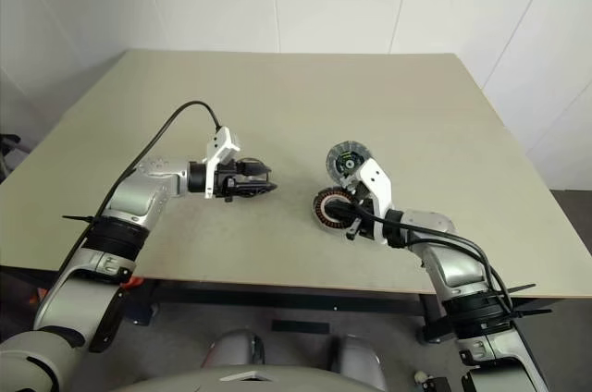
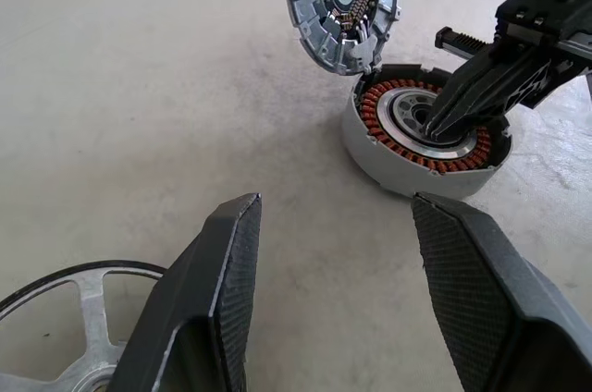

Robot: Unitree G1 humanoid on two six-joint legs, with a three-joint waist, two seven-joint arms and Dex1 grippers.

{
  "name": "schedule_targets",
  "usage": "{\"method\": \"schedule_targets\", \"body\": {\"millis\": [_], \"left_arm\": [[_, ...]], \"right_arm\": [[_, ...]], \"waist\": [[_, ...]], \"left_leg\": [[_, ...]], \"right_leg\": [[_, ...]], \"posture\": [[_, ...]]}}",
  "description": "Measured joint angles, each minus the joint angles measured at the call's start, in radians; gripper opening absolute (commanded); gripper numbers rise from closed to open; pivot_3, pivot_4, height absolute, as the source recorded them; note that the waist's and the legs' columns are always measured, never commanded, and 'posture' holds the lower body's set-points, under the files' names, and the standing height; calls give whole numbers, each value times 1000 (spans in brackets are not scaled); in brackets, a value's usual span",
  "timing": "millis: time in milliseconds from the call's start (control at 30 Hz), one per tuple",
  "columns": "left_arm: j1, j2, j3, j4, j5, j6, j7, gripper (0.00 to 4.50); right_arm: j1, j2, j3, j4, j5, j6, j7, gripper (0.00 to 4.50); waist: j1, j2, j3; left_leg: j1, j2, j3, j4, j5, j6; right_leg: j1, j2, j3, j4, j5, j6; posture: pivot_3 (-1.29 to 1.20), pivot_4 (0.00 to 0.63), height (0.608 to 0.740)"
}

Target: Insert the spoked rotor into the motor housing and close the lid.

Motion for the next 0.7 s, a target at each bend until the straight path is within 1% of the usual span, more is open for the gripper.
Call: {"method": "schedule_targets", "body": {"millis": [233,300,433,500,600,700], "left_arm": [[0,1,0,0,0,0,-1,2763],[0,1,0,0,0,0,-1,2763],[0,0,0,0,0,0,-1,2763],[0,0,0,0,0,0,-1,2763],[0,3,0,0,0,0,-1,2763],[0,3,0,0,0,0,-1,2763]], "right_arm": [[-4,2,-6,20,-13,-26,-9,30],[-17,27,-48,45,23,10,-28,30],[-77,98,-194,55,178,139,-81,30],[-113,107,-248,54,236,183,-99,30],[-105,66,-222,50,213,180,-90,30],[-74,64,-179,50,189,178,-83,30]], "waist": [[0,0,0],[0,0,0],[-1,0,0],[0,0,0],[5,0,0],[5,0,0]], "left_leg": [[3,0,0,0,0,0],[3,0,0,0,0,0],[-1,0,0,0,2,2],[-2,0,0,0,2,2],[-3,0,0,0,2,2],[-6,0,0,0,2,1]], "right_leg": [[2,0,0,0,0,0],[2,0,0,0,0,0],[-1,0,0,1,0,-1],[-2,0,0,1,0,-1],[-4,0,-1,0,0,-1],[-6,0,-1,0,0,-1]], "posture": [[0,0,740],[0,0,740],[0,0,740],[0,0,740],[0,0,740],[0,0,740]]}}
